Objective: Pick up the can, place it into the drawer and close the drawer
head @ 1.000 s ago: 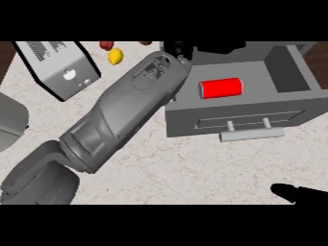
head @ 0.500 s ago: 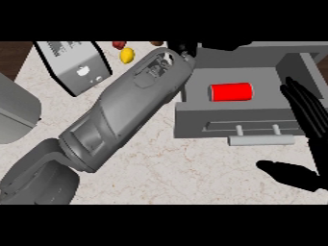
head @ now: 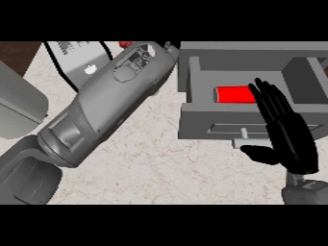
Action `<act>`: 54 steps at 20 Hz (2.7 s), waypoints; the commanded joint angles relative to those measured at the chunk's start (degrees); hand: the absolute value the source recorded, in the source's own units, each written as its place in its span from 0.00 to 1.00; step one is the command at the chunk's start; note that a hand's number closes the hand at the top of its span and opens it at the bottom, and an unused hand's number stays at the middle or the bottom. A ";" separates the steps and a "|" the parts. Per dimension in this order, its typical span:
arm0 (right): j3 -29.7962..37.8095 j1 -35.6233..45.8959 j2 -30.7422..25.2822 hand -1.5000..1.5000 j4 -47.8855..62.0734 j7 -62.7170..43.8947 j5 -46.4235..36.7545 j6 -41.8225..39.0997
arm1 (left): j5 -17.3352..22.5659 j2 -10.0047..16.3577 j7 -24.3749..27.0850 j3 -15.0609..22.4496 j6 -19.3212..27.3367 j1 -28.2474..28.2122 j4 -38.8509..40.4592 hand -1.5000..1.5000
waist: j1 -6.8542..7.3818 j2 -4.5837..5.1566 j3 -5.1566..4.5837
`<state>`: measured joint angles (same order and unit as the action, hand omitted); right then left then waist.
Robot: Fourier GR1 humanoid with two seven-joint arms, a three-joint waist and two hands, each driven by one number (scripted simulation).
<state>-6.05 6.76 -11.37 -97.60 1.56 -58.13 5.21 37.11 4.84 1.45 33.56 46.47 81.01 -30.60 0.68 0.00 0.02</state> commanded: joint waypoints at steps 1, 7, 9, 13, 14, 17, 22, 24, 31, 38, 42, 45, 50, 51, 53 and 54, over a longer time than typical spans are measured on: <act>2.39 6.09 1.84 0.00 10.39 0.31 -1.64 4.56 | -1.91 4.20 -4.89 0.85 -0.58 -0.89 -4.31 0.00 | 1.06 -0.23 0.01; 4.63 11.18 3.17 0.00 24.41 3.16 -4.14 12.59 | -3.53 8.91 -7.59 1.82 0.18 -7.93 -15.45 0.00 | 2.06 -0.19 0.01; 3.96 9.99 3.35 0.00 26.53 4.22 -5.37 14.32 | -3.92 12.70 -10.64 1.13 -1.37 -6.54 -17.06 0.00 | 1.39 -0.20 0.02; 5.21 15.29 3.96 0.00 35.95 4.61 -8.31 18.98 | -4.60 15.96 -13.77 1.55 -2.33 -8.64 -21.60 0.00 | 1.98 -0.02 0.04; 6.11 16.58 4.19 0.00 38.71 5.08 -8.54 21.31 | -5.57 15.23 -13.70 2.16 0.04 -9.79 -23.50 0.00 | 2.17 -0.03 0.05; 7.70 20.99 3.61 0.00 44.06 4.72 -9.72 23.43 | -6.18 18.34 -15.97 3.68 -0.70 -14.64 -28.83 0.00 | 3.02 -0.18 0.03; 11.59 30.15 3.90 0.00 56.24 4.51 -10.21 30.24 | -6.27 22.25 -19.90 1.84 -1.79 -15.13 -32.55 0.00 | 3.42 0.32 0.08; 12.99 33.74 3.31 0.00 60.55 6.16 -9.35 32.45 | -7.30 21.55 -19.79 1.92 -1.06 -16.19 -33.27 0.00 | 2.88 0.56 0.10; 15.35 43.90 1.94 0.00 69.47 3.96 -10.33 35.08 | -8.45 23.25 -20.25 1.56 -1.46 -21.48 -38.59 0.00 | 3.16 0.92 0.06; 16.18 48.14 0.33 0.00 73.86 4.33 -10.17 37.90 | -10.41 21.67 -16.32 2.42 -0.14 -27.57 -41.08 0.00 | 4.10 1.66 0.08; 16.07 51.27 0.91 0.00 76.62 2.35 -10.92 37.81 | -9.79 24.52 -16.36 1.01 -2.60 -29.97 -43.71 0.00 | 4.52 1.43 0.05; 17.89 55.31 -1.15 0.00 79.30 2.84 -9.52 36.10 | -9.50 26.16 -16.34 -0.15 -3.88 -31.21 -46.26 0.00 | 4.89 1.55 0.07; 18.89 57.80 -0.80 0.00 82.32 4.02 -9.15 37.23 | -10.62 24.73 -15.03 0.18 -3.73 -33.47 -46.97 0.00 | 4.79 1.84 0.10; 19.83 56.91 -1.83 0.00 82.40 7.66 -7.44 35.62 | -12.58 23.45 -17.12 2.87 -0.01 -34.23 -49.58 0.00 | 4.99 1.49 0.19; 19.76 59.15 1.89 0.00 82.69 5.83 -7.59 36.57 | -12.41 23.44 -15.97 1.22 -1.78 -32.59 -47.12 0.00 | 4.48 1.84 0.15; 22.65 58.71 -0.47 0.00 81.47 10.26 -3.88 35.01 | -11.53 24.57 -14.78 0.44 -2.99 -34.83 -48.25 0.00 | 4.66 1.85 0.18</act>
<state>12.76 61.43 -12.48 -15.58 8.18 -66.88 41.04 25.75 29.26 -14.41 34.52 44.02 47.92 -77.90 4.36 1.50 0.14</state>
